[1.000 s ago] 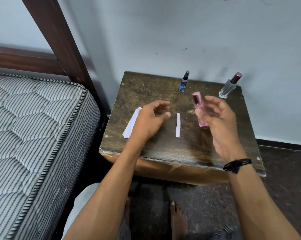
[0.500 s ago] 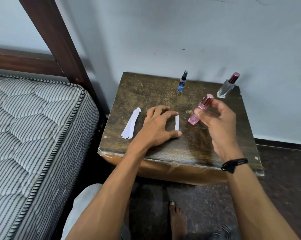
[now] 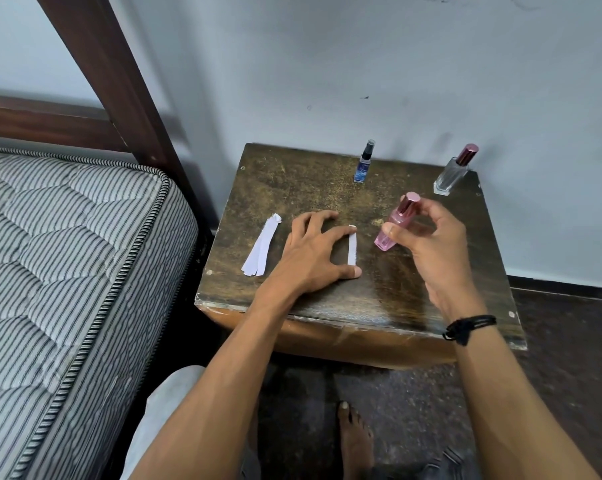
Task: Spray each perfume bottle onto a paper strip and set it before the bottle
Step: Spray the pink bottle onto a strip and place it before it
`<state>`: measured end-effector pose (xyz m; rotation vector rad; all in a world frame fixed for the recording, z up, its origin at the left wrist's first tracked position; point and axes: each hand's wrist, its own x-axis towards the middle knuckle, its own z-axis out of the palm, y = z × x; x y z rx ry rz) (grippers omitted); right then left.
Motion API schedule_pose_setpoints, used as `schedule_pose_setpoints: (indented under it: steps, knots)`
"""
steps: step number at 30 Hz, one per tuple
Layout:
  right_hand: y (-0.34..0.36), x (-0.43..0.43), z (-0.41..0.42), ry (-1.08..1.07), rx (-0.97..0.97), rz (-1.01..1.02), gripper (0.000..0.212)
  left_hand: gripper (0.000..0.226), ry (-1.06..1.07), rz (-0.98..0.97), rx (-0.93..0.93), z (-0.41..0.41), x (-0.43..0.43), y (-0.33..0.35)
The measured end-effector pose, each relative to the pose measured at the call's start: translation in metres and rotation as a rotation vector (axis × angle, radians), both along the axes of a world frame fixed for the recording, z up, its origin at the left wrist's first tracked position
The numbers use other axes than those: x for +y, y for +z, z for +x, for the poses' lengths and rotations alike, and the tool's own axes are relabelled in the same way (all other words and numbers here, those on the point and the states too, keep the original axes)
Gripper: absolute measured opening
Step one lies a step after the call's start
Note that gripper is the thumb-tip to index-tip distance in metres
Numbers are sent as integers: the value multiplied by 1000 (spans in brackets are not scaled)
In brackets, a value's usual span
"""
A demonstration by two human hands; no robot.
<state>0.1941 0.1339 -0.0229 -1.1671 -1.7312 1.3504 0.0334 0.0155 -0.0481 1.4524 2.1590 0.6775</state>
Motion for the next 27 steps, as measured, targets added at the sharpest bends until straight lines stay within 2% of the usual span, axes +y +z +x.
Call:
schedule_pose_setpoints:
  steps: [3, 8, 16, 27]
  knots:
    - [-1, 2, 3, 49, -31, -29, 49, 75, 2, -1, 0, -1, 0, 0]
    - [-1, 3, 5, 106, -69, -28, 43, 56, 33, 41, -6, -2, 3, -5]
    - [-7, 3, 5, 139, -182, 17, 42, 61, 35, 29, 33, -2, 4, -2]
    - [-7, 4, 7, 157, -171, -17, 41, 65, -13, -91, 256, -23, 14, 13]
